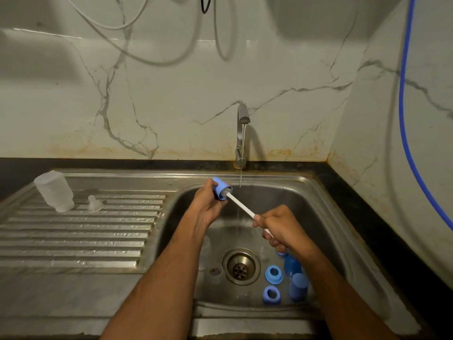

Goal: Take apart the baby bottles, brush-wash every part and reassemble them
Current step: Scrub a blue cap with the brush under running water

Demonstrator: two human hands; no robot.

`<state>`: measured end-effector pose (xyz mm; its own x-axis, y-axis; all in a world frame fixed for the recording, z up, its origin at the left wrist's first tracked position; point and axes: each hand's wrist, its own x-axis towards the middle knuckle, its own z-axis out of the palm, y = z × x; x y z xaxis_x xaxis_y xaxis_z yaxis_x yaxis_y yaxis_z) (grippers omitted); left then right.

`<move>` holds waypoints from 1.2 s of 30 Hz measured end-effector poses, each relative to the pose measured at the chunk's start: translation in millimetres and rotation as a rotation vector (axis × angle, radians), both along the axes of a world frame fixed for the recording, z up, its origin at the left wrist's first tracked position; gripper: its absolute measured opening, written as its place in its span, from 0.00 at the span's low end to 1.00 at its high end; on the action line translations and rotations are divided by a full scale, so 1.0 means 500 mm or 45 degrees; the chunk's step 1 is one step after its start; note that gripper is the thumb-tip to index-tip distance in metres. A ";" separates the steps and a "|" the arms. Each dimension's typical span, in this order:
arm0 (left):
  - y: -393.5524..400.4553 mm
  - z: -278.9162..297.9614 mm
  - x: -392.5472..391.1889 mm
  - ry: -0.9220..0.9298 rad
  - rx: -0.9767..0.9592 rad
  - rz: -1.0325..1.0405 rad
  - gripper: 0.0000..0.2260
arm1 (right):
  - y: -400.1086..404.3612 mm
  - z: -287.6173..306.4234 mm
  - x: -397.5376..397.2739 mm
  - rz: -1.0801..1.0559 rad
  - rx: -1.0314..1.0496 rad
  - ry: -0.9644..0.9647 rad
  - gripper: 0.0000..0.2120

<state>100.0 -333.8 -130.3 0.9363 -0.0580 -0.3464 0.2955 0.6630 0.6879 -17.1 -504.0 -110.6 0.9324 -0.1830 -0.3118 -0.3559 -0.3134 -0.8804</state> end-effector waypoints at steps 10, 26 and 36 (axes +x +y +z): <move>-0.001 -0.001 0.010 -0.027 -0.091 0.039 0.15 | -0.008 0.010 -0.011 0.081 0.049 -0.025 0.11; 0.016 -0.010 0.016 0.014 -0.014 0.089 0.23 | -0.007 0.007 -0.013 0.040 0.173 0.032 0.09; 0.018 0.005 0.009 0.000 -0.008 0.100 0.21 | -0.018 0.015 -0.007 0.045 0.218 0.062 0.10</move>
